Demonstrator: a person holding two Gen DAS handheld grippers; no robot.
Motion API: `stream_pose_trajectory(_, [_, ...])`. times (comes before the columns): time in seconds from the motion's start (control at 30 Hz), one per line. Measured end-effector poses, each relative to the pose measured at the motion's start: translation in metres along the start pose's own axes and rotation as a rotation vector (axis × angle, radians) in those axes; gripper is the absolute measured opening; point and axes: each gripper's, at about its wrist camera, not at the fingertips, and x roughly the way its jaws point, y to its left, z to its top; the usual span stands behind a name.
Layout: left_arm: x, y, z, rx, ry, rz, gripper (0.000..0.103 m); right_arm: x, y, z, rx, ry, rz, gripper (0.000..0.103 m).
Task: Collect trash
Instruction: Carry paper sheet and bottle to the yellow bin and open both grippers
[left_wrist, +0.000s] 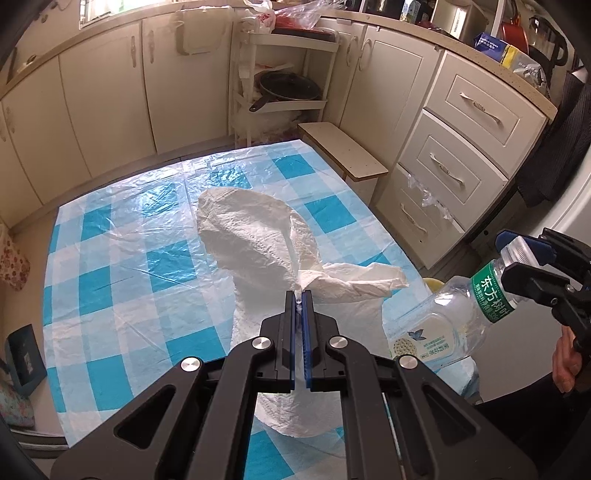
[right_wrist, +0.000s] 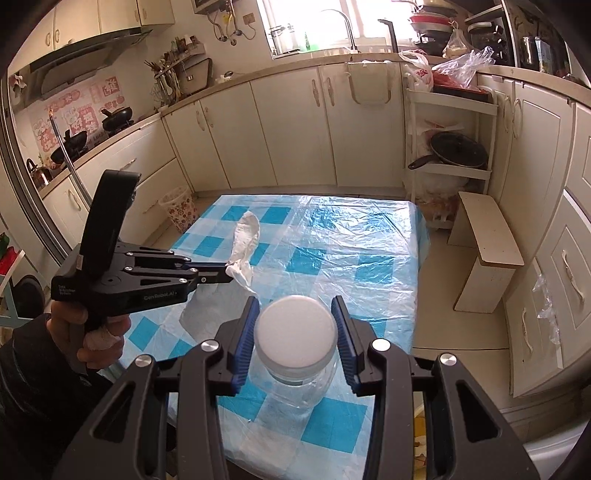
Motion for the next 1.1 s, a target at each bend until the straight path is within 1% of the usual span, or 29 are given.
stream_pose_trajectory(0.1, [-0.005,-0.007,0.002,0.012,-0.012,-0.013,0.003,-0.015,-0.005,0.003,0.009,-0.027,-0.016,0.04])
stream_pose_trajectory(0.23, [-0.009,-0.021,0.006,0.03,-0.023,-0.033,0.003,-0.035,-0.025,0.002,0.045,-0.052,-0.067,0.04])
stream_pose_trajectory(0.37, [-0.011,-0.04,0.01,0.051,-0.036,-0.06,0.003,-0.058,-0.051,-0.008,0.091,-0.068,-0.148,0.04])
stream_pose_trajectory(0.47, [-0.011,-0.057,0.014,0.065,-0.042,-0.087,0.003,-0.072,-0.072,-0.021,0.115,-0.059,-0.222,0.04])
stream_pose_trajectory(0.6, [-0.005,-0.084,0.017,0.09,-0.037,-0.119,0.003,-0.071,-0.104,-0.048,0.16,0.011,-0.307,0.04])
stream_pose_trajectory(0.73, [0.006,-0.119,0.019,0.123,-0.023,-0.148,0.003,-0.045,-0.137,-0.08,0.206,0.166,-0.358,0.04])
stream_pose_trajectory(0.8, [0.011,-0.139,0.021,0.144,-0.018,-0.167,0.003,-0.038,-0.15,-0.092,0.227,0.216,-0.399,0.041])
stream_pose_trajectory(0.83, [0.014,-0.149,0.021,0.154,-0.016,-0.176,0.003,-0.04,-0.155,-0.094,0.238,0.214,-0.416,0.048])
stream_pose_trajectory(0.87, [0.018,-0.16,0.021,0.165,-0.013,-0.187,0.003,-0.046,-0.161,-0.094,0.252,0.196,-0.425,0.051])
stream_pose_trajectory(0.9, [0.021,-0.169,0.021,0.172,-0.008,-0.195,0.003,-0.055,-0.165,-0.093,0.271,0.161,-0.432,0.055])
stream_pose_trajectory(0.97, [0.034,-0.19,0.019,0.187,0.011,-0.209,0.003,-0.073,-0.17,-0.088,0.298,0.091,-0.438,0.059])
stream_pose_trajectory(1.03, [0.046,-0.21,0.015,0.205,0.034,-0.223,0.003,-0.092,-0.176,-0.082,0.335,0.004,-0.459,0.066])
stream_pose_trajectory(1.1, [0.06,-0.232,0.009,0.224,0.06,-0.239,0.003,-0.11,-0.179,-0.077,0.373,-0.081,-0.469,0.067])
